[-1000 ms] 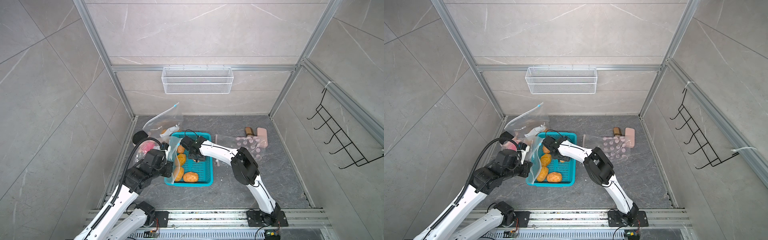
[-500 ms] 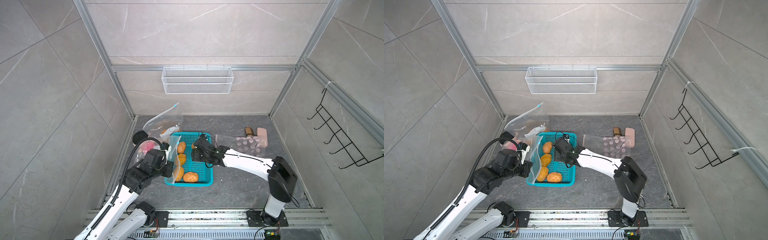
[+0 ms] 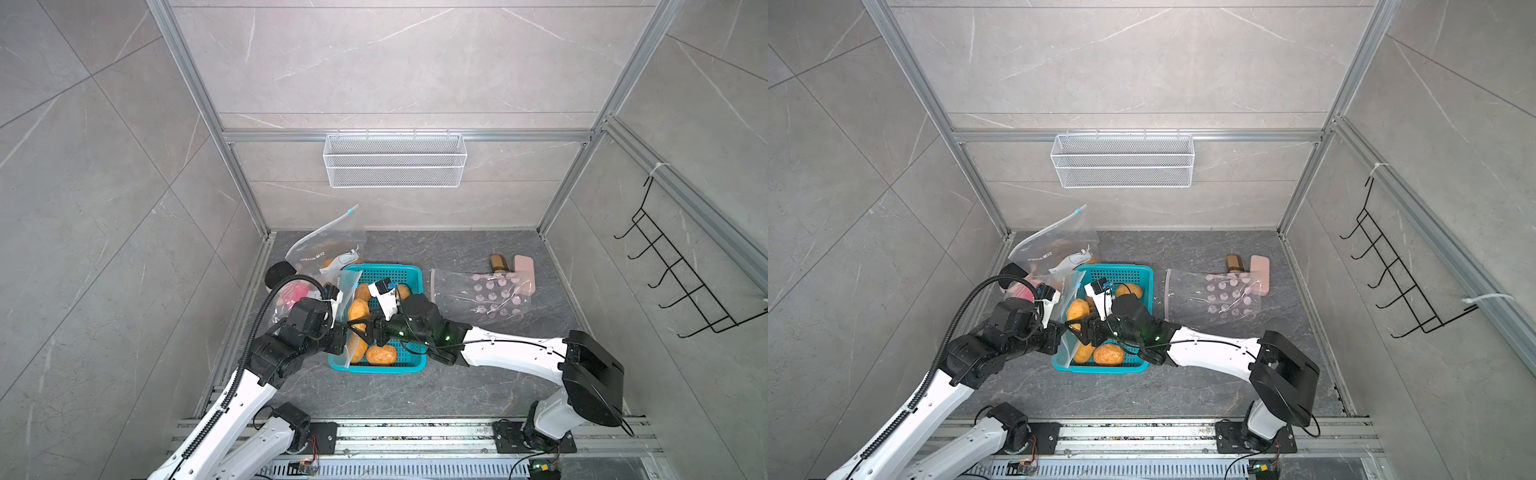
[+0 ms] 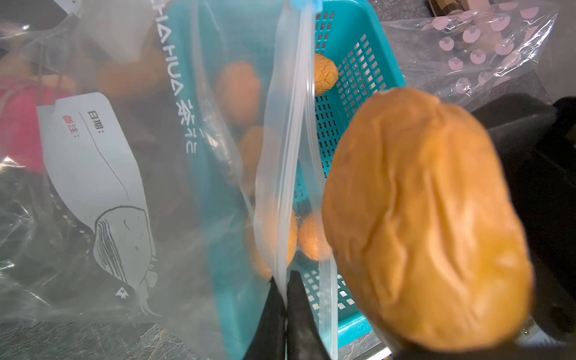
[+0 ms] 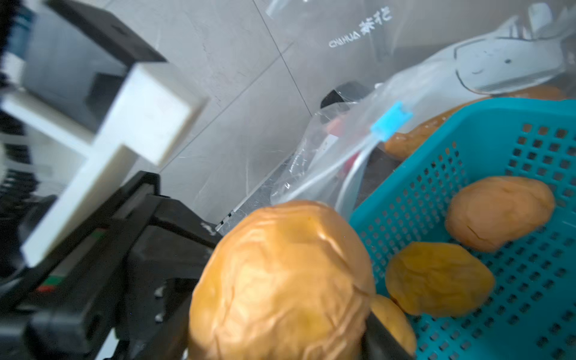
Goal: Put the potatoes into a zipper bag and zip it
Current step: Place the potato into the zipper food storage bag.
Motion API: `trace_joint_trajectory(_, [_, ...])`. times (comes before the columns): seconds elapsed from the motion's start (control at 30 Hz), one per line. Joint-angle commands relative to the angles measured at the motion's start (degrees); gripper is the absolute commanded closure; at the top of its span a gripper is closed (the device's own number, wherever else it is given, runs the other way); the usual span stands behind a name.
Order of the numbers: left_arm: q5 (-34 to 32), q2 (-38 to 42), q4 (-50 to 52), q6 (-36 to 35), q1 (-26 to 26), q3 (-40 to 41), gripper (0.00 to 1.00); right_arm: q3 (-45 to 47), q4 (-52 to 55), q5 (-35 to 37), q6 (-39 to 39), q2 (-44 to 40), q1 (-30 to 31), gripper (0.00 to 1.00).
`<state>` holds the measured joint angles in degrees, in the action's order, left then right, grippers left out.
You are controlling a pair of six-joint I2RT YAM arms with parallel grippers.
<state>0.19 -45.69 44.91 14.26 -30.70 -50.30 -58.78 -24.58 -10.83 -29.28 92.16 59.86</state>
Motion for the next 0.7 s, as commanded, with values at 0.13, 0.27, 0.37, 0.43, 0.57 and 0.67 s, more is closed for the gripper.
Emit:
trace_joint_trajectory(0.13, [0.8, 0.7, -1.1, -1.6, 0.2, 0.2, 1.00, 2.7, -9.1, -2.8, 3.7, 1.6, 0.5, 0.57])
trace_joint_trajectory(0.27, [0.8, 1.0, -1.1, -1.6, 0.3, 0.2, 1.00, 3.4, -9.1, -0.6, 3.9, 3.3, 0.5, 0.57])
trace_joint_trajectory(0.37, [0.8, 1.4, -1.2, -1.5, 0.3, 0.2, 1.00, 2.8, -7.3, 0.1, 3.4, 5.0, 0.5, 0.57])
trace_joint_trajectory(0.43, [0.8, 1.6, -1.3, -1.6, 0.3, 0.3, 1.00, 2.6, -6.8, 0.1, 3.0, 5.9, 0.5, 0.58])
trace_joint_trajectory(0.57, [1.0, 1.6, -1.3, -1.5, 0.3, 0.3, 1.00, 1.4, -4.8, 0.4, 2.7, 7.3, 0.6, 0.59])
trace_joint_trajectory(0.67, [1.0, 1.6, -1.3, -1.6, 0.3, 0.3, 1.00, 0.1, -1.7, 1.5, 3.1, 7.5, 0.6, 0.59])
